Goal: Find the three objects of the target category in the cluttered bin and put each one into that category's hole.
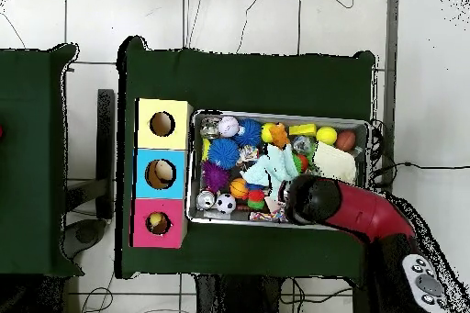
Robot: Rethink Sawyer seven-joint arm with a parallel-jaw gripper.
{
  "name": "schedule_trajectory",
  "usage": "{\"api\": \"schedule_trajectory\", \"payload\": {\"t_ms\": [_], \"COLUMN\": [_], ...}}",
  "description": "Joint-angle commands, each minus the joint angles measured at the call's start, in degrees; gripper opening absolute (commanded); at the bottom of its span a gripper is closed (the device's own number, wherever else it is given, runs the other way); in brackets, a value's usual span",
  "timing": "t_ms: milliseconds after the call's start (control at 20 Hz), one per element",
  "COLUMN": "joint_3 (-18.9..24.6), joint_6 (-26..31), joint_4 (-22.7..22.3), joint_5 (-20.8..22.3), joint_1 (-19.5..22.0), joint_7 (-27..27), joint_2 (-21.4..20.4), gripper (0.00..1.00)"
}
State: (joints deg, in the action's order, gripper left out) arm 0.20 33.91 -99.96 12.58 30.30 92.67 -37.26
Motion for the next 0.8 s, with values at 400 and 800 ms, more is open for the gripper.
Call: {"api": "schedule_trajectory", "payload": {"t_ms": [400,800], "joint_3": [14.4,17.8], "joint_6": [-5.1,3.4], "joint_4": [1.0,2.4], "joint_5": [9.1,8.2], "joint_1": [5.8,6.2], "joint_7": [-8.3,-9.9], "joint_2": [5.1,-0.3], "gripper": [1.0,1.0]}}
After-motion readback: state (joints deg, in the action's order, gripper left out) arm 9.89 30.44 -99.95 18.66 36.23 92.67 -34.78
